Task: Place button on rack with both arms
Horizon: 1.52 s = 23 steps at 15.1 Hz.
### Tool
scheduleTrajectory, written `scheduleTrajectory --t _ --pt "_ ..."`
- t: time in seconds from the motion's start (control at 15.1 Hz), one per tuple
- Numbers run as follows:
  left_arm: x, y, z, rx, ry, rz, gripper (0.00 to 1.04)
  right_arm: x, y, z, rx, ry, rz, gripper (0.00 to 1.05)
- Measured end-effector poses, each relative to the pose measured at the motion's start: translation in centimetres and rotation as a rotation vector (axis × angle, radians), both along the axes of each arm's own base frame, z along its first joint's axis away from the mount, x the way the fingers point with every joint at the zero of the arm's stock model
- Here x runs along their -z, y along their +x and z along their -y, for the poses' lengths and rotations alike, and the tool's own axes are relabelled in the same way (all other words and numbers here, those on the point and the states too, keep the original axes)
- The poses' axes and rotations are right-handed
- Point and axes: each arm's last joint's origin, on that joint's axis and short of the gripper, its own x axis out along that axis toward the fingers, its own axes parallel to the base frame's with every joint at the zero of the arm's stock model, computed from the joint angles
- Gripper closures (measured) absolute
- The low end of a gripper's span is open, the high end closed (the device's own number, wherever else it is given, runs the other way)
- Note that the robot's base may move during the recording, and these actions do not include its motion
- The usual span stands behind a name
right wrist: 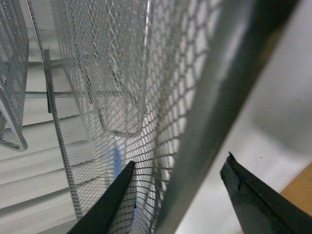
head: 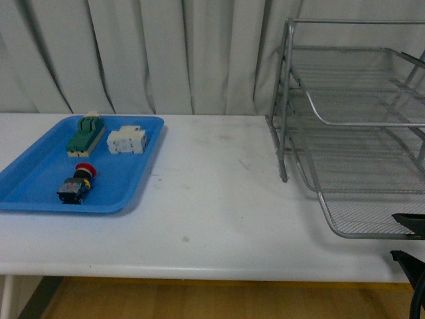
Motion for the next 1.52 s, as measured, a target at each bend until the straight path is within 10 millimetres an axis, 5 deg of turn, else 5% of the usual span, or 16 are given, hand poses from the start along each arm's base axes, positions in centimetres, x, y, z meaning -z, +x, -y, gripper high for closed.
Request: scheduleTrajectory --t 0.26,0.46,0.53,0.66,0.73,0.79,0.93,1.13,1.19,1.52 --pt "0.0 0.0 0.0 0.0 0.0 0.0 0.07 -1.2 -3.9 -0.5 -0.064 -0.072 -0.022 0.04" --pt "0.0 0.0 0.0 0.0 0.0 0.0 0.07 -6.0 -7.2 -2.0 -0.188 -0.31 0.173 0.06" --pt "0.0 0.0 0.0 0.0 0.0 0.0 0.07 -6.6 -7.4 -2.3 -0.186 -0.451 0.26 0.11" --pt "0.0 0.0 0.0 0.0 0.0 0.001 0.07 -4.2 -9.5 -1.4 -0.218 -0.911 0.109 0.33" --pt "0.0 0.0 0.0 -0.004 0.0 -0.002 0.07 -4.8 -10.1 -1.1 -0.265 -1.077 0.146 0.44" --pt "0.0 0.0 0.0 0.0 0.0 0.002 0.07 -7.5 -9.8 -0.9 -0.201 -1.229 0.325 0.57" --pt "0.0 0.0 0.0 0.0 0.0 0.0 0.07 -9.8 -10.2 -0.3 -0.165 -1.338 0.461 0.79" --pt "0.0 0.0 0.0 0.0 0.0 0.0 0.07 -10.6 -10.5 0.4 -0.125 -1.372 0.477 0.9" --pt "0.0 0.0 0.0 0.0 0.0 0.0 0.07 -11.4 -10.9 0.4 -0.114 -1.388 0.497 1.02" --pt "0.0 0.0 0.0 0.0 0.0 0.0 0.07 -13.3 -13.4 0.4 -0.104 -1.407 0.519 1.03"
